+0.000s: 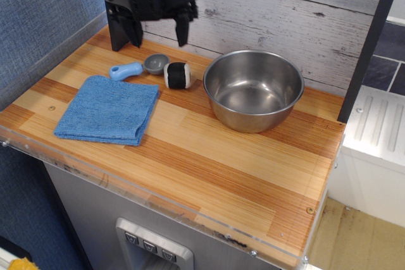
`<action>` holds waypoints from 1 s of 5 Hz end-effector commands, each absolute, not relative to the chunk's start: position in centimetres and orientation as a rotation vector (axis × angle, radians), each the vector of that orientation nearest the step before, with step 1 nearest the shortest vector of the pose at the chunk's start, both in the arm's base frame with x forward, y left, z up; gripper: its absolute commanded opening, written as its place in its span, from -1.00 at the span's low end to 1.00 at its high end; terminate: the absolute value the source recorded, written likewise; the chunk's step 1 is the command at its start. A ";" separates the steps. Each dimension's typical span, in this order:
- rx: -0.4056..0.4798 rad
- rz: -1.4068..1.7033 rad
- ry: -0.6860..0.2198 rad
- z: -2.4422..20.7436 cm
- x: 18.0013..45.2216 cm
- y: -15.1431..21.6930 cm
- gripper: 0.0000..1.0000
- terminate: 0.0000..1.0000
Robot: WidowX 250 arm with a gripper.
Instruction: Put the food in the bowl.
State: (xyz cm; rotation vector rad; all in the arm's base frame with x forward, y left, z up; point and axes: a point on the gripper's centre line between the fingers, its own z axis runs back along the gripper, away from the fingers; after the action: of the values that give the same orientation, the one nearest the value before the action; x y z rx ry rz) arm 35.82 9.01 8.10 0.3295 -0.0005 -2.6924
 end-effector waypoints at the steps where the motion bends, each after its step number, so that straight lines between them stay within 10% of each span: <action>1: 0.328 -2.706 0.023 6.7 37.6 7.5 1.00 -1.00; 4: 0.253 -2.675 0.047 4.2 38.3 7.7 1.00 -1.00; 5: 0.264 -2.659 0.060 4.4 38.1 8.2 -1.00 -1.00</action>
State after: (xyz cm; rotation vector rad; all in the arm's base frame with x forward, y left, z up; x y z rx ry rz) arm 37.49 7.71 2.47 0.1900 0.0585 -2.6722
